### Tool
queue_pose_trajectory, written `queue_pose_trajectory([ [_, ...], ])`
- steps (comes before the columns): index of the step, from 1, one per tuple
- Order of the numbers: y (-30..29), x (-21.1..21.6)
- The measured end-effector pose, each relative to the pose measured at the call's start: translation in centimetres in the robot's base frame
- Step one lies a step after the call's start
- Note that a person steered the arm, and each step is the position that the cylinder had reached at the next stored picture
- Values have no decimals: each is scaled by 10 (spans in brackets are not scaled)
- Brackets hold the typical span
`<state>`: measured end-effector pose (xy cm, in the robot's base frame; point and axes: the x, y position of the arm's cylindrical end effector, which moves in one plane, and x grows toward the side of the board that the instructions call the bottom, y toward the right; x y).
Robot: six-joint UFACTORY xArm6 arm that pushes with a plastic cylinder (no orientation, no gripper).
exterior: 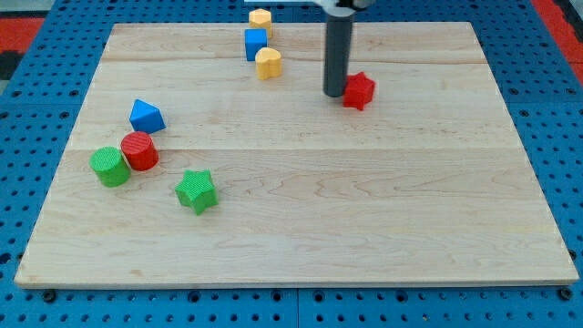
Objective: Move the red star towards the right center of the board
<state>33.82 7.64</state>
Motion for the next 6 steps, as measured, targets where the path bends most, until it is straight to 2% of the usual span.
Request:
queue_pose_trajectory([
  [1, 78, 3],
  [2, 65, -30],
  [4, 129, 6],
  [5, 95, 11],
  [6, -4, 17],
])
